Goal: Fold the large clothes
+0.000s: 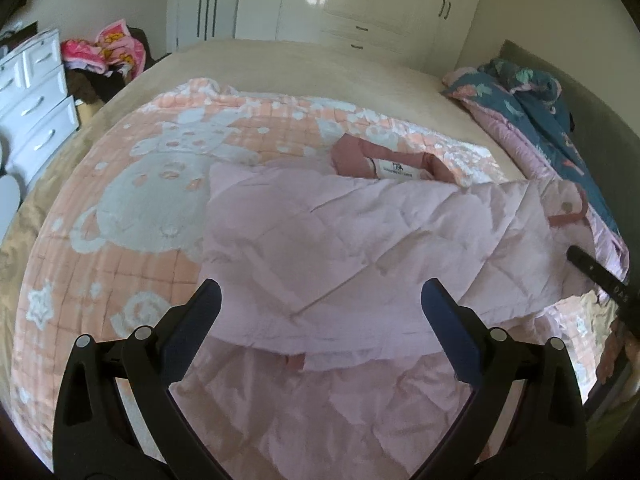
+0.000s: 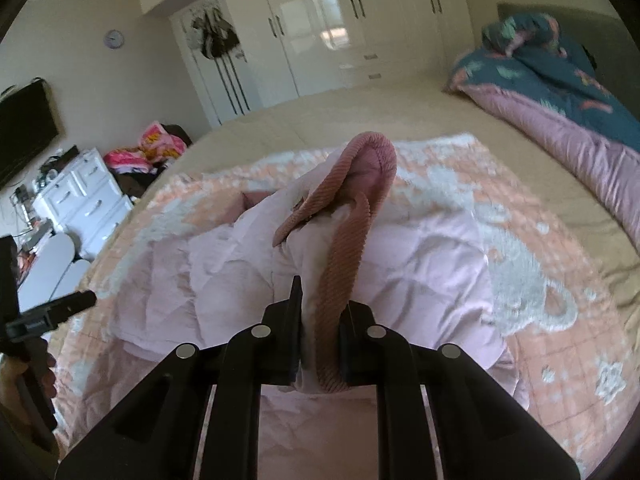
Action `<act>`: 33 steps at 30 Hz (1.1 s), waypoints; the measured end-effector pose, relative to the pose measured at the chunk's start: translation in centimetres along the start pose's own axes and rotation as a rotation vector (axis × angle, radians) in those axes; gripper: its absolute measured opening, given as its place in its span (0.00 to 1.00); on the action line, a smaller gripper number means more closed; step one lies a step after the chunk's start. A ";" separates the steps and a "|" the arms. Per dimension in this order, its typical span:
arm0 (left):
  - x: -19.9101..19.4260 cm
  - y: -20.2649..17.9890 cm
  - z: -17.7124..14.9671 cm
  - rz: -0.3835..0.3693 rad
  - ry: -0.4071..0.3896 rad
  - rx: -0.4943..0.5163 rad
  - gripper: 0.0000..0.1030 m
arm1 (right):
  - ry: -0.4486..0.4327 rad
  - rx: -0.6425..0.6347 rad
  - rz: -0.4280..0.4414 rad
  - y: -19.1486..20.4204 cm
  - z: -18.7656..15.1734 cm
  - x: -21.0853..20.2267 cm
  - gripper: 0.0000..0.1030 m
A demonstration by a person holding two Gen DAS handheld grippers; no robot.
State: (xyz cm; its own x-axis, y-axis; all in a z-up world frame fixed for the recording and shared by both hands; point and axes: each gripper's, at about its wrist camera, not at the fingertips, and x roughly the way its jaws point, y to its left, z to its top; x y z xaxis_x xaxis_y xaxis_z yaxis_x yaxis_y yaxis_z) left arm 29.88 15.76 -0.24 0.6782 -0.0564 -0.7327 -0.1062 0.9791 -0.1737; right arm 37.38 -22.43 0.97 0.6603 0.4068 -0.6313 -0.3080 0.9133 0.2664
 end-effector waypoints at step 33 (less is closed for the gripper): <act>10.0 0.6 -2.3 -0.048 0.190 -0.015 0.92 | 0.133 -0.145 -0.056 6.9 -0.5 5.8 0.82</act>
State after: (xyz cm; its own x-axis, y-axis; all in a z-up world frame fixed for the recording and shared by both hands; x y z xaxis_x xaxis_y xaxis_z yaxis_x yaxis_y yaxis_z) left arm 34.94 15.29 -9.21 0.5334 -0.1401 -0.8342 -0.0888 0.9715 -0.2199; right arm 38.75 -13.79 -1.20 0.5860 0.3403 -0.7354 -0.3752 0.9184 0.1260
